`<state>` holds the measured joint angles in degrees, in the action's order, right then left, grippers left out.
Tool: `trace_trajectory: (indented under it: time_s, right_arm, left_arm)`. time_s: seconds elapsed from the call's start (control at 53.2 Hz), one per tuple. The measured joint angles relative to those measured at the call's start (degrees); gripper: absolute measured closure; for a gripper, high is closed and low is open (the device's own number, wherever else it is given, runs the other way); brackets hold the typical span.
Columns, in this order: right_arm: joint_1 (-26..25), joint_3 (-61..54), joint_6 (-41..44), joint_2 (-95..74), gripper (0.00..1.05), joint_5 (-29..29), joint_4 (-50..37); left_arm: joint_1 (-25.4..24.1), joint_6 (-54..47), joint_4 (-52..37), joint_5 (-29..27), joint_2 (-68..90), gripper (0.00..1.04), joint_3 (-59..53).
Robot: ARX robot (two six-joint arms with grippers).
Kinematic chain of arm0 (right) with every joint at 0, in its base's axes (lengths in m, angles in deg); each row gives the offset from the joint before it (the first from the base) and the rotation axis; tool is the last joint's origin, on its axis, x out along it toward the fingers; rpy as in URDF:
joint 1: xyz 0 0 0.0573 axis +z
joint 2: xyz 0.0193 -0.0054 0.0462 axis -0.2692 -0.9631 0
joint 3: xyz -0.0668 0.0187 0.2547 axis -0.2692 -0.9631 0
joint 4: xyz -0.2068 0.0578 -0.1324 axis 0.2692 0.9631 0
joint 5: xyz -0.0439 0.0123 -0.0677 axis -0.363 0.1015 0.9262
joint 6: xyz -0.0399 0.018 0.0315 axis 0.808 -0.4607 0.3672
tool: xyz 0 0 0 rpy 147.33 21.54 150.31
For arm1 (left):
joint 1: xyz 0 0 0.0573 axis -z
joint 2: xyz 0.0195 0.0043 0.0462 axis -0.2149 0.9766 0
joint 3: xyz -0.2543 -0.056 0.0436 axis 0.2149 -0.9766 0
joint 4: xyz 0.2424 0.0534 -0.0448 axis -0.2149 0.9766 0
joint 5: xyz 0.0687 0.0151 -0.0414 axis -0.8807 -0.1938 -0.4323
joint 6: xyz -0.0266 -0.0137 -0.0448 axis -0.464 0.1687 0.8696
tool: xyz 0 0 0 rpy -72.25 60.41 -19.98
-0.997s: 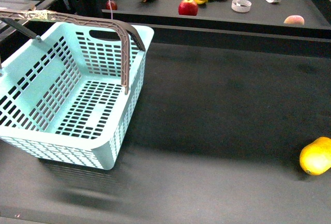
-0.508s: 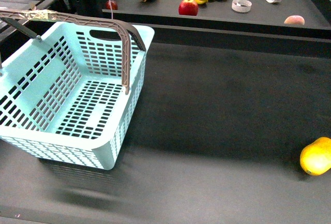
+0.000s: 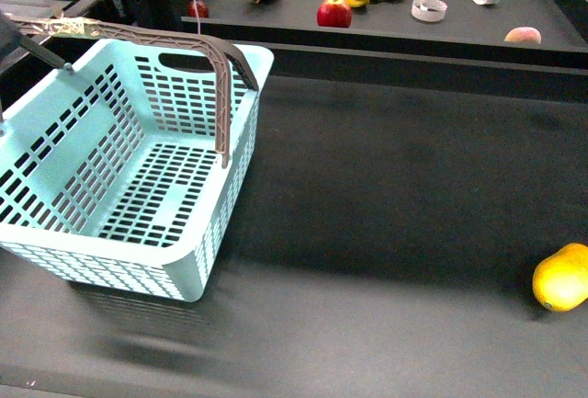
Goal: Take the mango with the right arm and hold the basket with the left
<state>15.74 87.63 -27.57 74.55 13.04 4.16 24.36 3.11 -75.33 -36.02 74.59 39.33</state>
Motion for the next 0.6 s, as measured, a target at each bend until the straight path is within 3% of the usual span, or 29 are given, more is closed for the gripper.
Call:
trace_trajectory:
  time_s: [0.282, 0.602]
  right_arm:
    - [0.0, 0.0, 0.0, 0.0, 0.08, 0.0, 0.0]
    - [0.0, 0.0, 0.0, 0.0, 0.08, 0.0, 0.0]
  left_arm:
    - [-0.2, 10.9, 2.8, 4.7, 17.7, 0.06, 17.0]
    - [-2.3, 13.9, 6.6, 7.7, 31.0, 0.06, 34.9]
